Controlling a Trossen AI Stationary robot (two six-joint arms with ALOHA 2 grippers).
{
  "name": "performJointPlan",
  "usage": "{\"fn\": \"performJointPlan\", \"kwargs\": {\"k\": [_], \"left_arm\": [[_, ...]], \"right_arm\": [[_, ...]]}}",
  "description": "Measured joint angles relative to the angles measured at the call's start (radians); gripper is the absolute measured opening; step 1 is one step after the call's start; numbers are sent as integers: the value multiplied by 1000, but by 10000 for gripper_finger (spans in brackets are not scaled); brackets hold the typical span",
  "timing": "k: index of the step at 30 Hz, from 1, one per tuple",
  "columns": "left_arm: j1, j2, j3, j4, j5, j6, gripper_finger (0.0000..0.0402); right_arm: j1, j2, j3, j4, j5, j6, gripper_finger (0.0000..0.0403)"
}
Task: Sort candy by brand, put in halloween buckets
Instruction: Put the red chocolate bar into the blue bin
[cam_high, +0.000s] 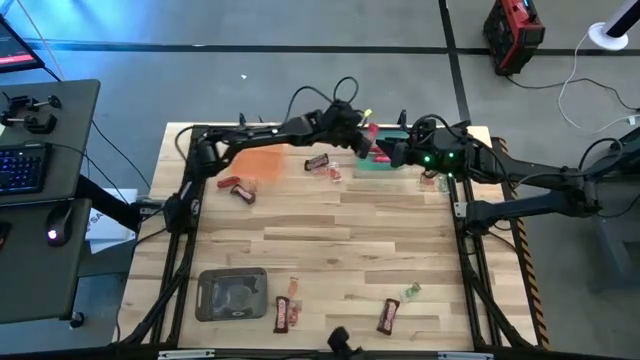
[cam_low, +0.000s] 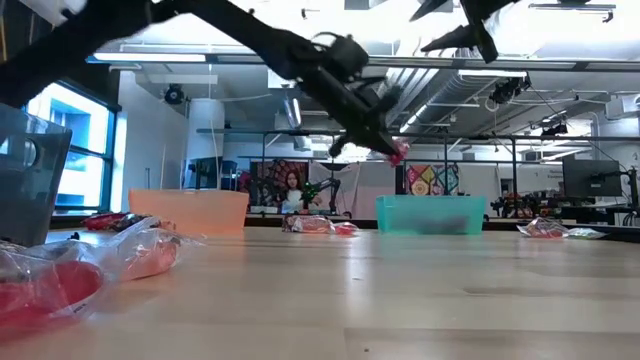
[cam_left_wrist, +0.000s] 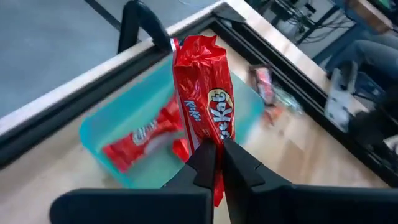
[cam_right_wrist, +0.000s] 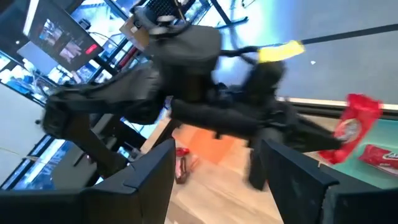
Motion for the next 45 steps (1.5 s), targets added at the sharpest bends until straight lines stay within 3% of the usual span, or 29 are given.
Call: {"fn": "performJointPlan", "kwargs": {"k": [4,11,17,20,22,25,31,36,41,45], "left_arm": [[17,81,123,-112,10,-2,35],[21,79,188,-188,20,25,138],[39,8,226,-453,196,167,190],[35,-51,201,-634,107,226,197],[28,-105,135,-680,26,243,197],[21,-250,-50,-648,-15,239,197],[15,-655,-572,-548,-107,160,197],[22,-947,-833,-724,-212,53,197],[50,-1026,-952,-984,-307,-8,197],[94,-1019,-1057,-898,-304,12,197]], "right_arm": [[0,0,0,19,0,2,227],[0,0,0,25,30,-6,227],[0,0,0,23,33,-23,227],[1,1,0,18,32,-23,227],[2,1,0,12,30,-25,227],[2,1,0,-6,28,-31,227],[2,1,0,-52,27,-31,227],[2,1,0,-64,26,-31,227],[2,1,0,-63,25,-31,227],[2,1,0,-63,25,-30,227]]}}
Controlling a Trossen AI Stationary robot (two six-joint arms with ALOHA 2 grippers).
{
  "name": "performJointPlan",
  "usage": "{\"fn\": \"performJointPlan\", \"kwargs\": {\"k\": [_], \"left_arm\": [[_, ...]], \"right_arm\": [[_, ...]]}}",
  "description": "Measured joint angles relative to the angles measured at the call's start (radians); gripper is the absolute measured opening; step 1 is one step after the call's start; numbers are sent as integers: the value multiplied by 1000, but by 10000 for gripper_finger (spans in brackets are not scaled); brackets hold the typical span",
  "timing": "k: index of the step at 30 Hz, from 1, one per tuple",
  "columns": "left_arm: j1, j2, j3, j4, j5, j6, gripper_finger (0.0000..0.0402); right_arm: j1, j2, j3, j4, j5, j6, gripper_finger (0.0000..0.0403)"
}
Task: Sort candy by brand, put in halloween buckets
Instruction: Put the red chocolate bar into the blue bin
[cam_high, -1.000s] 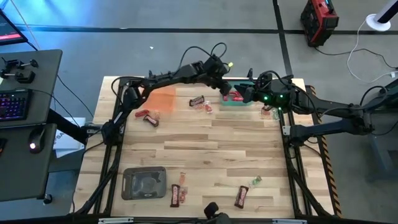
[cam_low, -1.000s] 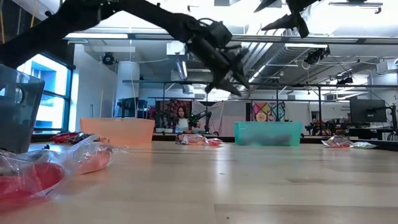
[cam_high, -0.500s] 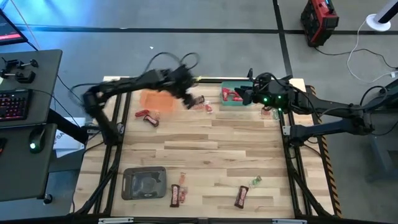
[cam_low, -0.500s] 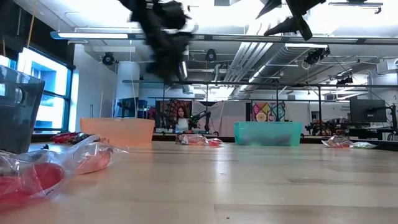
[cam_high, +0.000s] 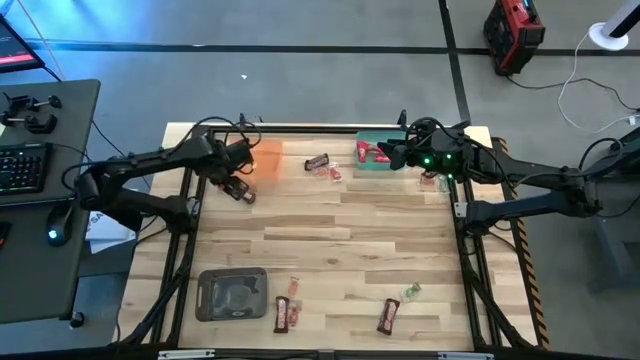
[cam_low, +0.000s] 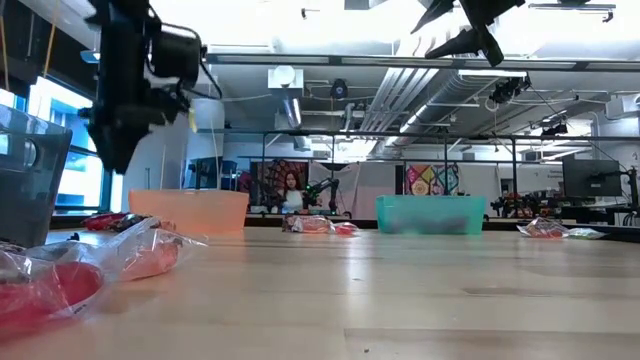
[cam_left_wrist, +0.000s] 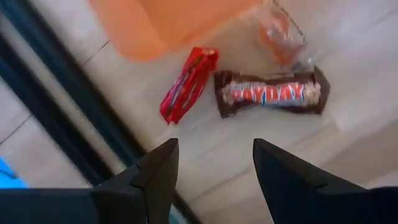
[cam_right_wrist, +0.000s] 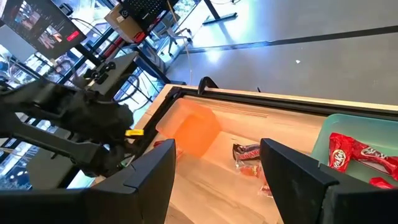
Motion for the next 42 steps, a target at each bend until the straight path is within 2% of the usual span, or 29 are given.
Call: {"fn": "performJointPlan", "kwargs": {"k": [4,10,14,17,20,24,27,30,33,42], "left_arm": [[37,3,-72,111,26,-16,197],[68,2,-96,112,11,-33,197],[33,-20,-97,161,162,-14,197],[-35,-62,-97,257,287,-64,197],[-132,-103,-97,379,330,-149,197],[-240,-113,-97,452,313,-209,197],[-259,-114,-94,341,240,-193,197],[-223,-119,-87,146,79,-198,197],[-160,-116,-87,19,-14,-197,197],[21,-39,-87,57,-38,-127,197]], "right_arm": [[0,0,0,-1,0,1,227],[0,0,0,-3,0,7,227],[0,0,0,-3,0,7,227],[0,0,0,-8,0,7,227],[0,0,0,-10,0,7,227],[0,0,0,-10,0,7,227],[0,0,0,-11,0,7,227],[0,0,0,-11,0,7,227],[0,0,0,-12,0,7,227],[0,0,0,-27,0,7,227]]}}
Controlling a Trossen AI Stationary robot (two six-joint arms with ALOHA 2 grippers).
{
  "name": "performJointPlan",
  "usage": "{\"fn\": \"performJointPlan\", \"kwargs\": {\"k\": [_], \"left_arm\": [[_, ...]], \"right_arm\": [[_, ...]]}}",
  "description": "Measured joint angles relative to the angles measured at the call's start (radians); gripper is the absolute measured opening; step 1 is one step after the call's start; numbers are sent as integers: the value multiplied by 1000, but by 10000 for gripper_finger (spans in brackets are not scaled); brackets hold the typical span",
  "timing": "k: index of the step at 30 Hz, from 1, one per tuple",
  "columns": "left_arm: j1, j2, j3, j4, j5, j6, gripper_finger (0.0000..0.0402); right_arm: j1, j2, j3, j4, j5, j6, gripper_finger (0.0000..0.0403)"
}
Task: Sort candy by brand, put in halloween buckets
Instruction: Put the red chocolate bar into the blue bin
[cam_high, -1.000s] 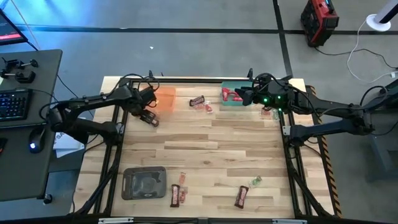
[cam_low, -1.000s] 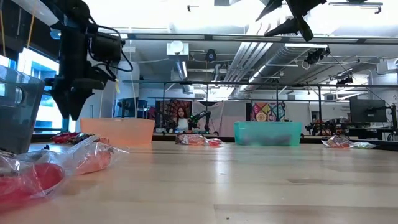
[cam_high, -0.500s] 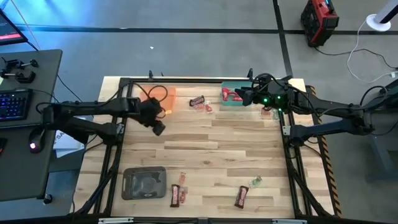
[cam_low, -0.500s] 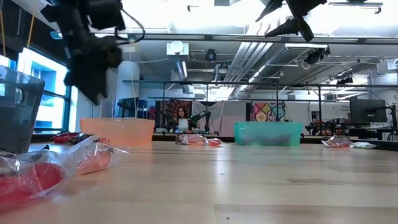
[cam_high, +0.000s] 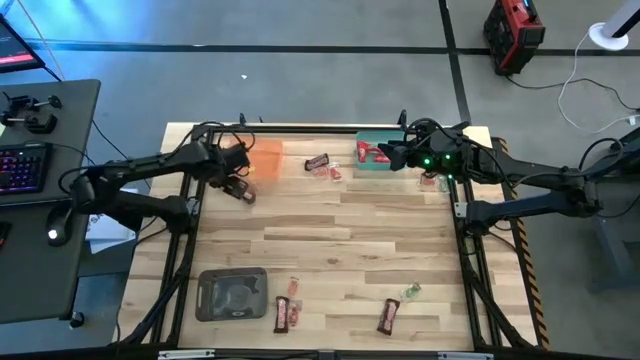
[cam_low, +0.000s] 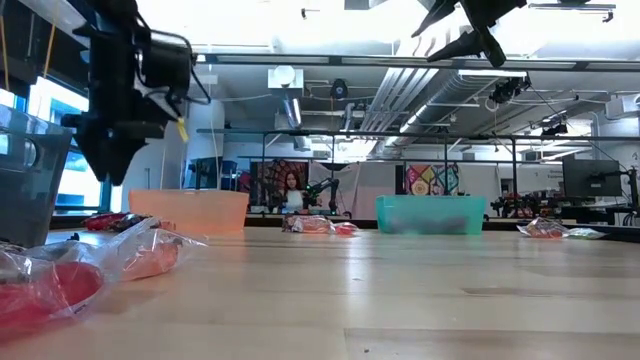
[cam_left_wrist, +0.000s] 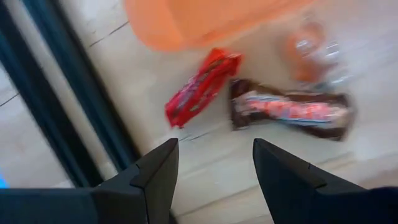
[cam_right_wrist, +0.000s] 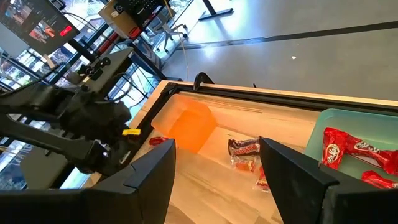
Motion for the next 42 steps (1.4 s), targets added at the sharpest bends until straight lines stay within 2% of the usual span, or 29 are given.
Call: {"fn": "performJointPlan", "kwargs": {"k": [6,10,31,36,42], "left_arm": [[86,90,-28,83,-12,131,197],[127,128,-49,139,23,194,197],[226,319,-47,209,69,242,195],[226,321,-47,210,93,251,154],[226,314,-27,154,123,258,50]], "right_arm": [[0,0,0,0,0,0,227],[0,0,0,0,0,0,227],[0,0,0,1,8,0,227],[0,0,0,1,8,0,227],[0,0,0,-1,8,0,227]]}}
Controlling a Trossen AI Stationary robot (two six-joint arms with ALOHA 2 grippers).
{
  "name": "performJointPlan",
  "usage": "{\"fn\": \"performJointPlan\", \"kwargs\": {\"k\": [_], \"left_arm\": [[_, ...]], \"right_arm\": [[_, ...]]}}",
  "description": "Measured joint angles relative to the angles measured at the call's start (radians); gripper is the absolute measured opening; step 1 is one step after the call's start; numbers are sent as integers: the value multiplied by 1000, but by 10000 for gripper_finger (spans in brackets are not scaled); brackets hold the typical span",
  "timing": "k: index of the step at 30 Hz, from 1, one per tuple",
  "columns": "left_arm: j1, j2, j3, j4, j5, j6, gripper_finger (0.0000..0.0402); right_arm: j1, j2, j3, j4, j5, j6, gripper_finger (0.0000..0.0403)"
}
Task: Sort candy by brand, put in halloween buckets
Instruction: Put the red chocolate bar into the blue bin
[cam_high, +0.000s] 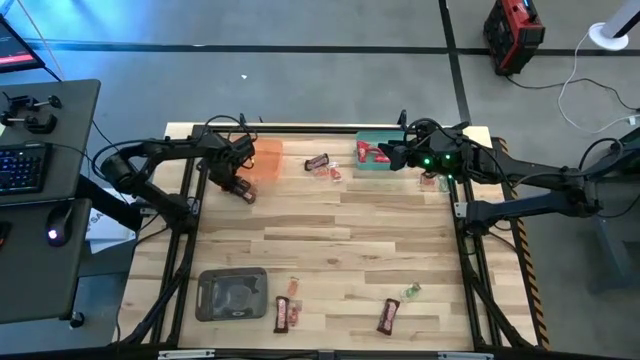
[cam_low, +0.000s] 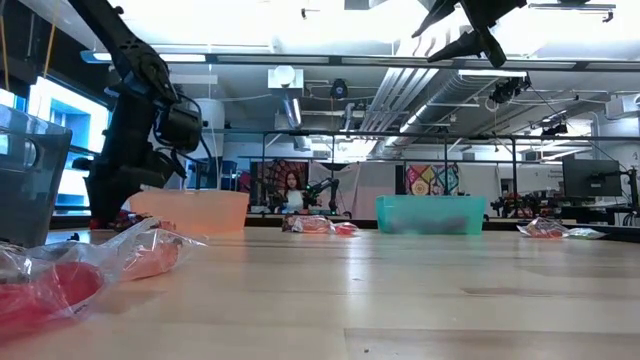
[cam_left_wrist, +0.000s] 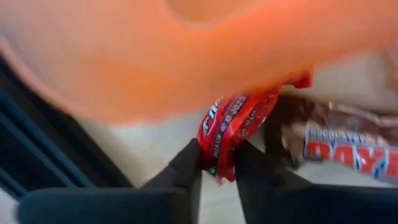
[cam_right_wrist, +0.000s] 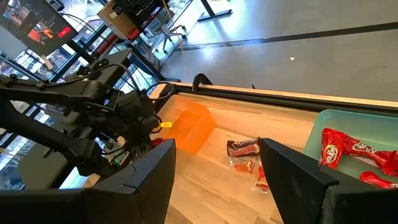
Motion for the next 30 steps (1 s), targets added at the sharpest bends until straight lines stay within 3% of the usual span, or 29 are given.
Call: {"fn": "performJointPlan", "kwargs": {"k": [4,10,13,17,20,24,30], "left_arm": [[0,-53,18,-60,14,3,13],[0,-171,95,-252,25,-30,36],[-4,-235,146,-330,96,-62,47],[-42,-324,189,-314,280,-98,47],[-109,-369,191,-182,406,-152,44],[-246,-349,191,101,480,-285,42],[-414,-150,192,617,483,-433,42]], "right_arm": [[0,0,0,-1,0,0,227],[0,0,0,-1,0,0,227],[0,0,0,-1,0,0,227],[0,0,0,-1,0,8,227],[0,0,0,-1,1,20,227],[0,0,0,-2,2,19,227],[0,0,0,-1,16,19,227]]}}
